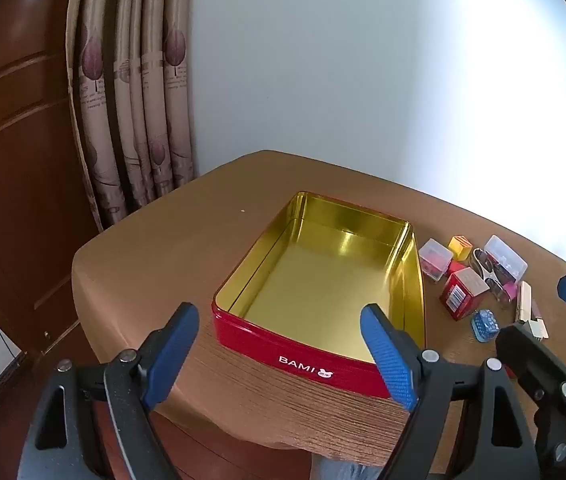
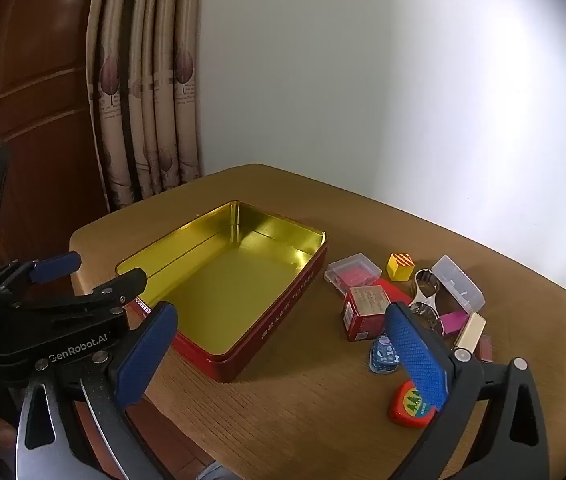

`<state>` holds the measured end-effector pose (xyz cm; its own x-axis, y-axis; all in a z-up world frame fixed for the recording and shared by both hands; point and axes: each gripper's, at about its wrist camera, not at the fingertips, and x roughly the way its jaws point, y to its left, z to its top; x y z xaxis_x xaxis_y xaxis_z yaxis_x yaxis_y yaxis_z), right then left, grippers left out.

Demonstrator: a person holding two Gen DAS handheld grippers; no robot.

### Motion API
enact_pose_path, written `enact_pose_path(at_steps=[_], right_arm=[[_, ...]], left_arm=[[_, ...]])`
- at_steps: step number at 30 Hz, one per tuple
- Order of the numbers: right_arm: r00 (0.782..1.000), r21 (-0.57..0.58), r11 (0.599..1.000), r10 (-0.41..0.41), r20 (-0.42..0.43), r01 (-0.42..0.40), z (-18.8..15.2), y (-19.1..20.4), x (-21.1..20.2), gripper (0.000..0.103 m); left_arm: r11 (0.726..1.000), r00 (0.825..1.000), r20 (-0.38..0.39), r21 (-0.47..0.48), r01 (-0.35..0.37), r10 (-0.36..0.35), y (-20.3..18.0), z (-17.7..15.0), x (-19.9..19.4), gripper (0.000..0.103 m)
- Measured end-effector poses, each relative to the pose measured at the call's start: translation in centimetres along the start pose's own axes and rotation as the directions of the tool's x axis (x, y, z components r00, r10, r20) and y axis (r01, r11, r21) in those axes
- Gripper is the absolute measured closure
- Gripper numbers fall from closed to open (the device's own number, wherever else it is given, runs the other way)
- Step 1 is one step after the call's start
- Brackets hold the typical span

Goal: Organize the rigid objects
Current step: 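Move both tools toward the scattered items beside the tin box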

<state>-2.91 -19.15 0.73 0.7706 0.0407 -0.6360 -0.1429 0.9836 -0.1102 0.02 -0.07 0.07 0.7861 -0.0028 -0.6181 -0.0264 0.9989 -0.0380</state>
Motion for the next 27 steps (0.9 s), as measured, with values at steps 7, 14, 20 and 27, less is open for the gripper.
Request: enact_pose_path(at_steps=[7,14,20,27], right_arm=[[1.000,0.009,1.000,0.016,-0.011,-0.016,-0.1,-0.1,-0.2,0.001],[1.000,0.015,1.000,0.000,-0.012,0.000,0.6,-1.0,-0.5,0.001],[1.000,0.053,0.999,-0.003,-0.007,0.004,-0.1,-2.4,-0.8,0.001],[0.998,0.083,0.995,-0.062,0.016,0.060,-0.8,-5.6,-2.4,0.000]], left_arm=[[1.000,1.000,0.012,-0.008,0.001,-0.001,0.6,-0.4,-0.1,0.018],[0.999,1.000,-0.029,0.032,-0.008,0.009,-0.7,-0.5,0.5,0.018],[0.998,0.999,-0.051,0.059,0.003,0.000,-1.5,-0.7,0.8,0.018],[0.994,0.997,-0.072,0.109,0.023,-0.015,-2.7,-1.3,0.7,0.018]])
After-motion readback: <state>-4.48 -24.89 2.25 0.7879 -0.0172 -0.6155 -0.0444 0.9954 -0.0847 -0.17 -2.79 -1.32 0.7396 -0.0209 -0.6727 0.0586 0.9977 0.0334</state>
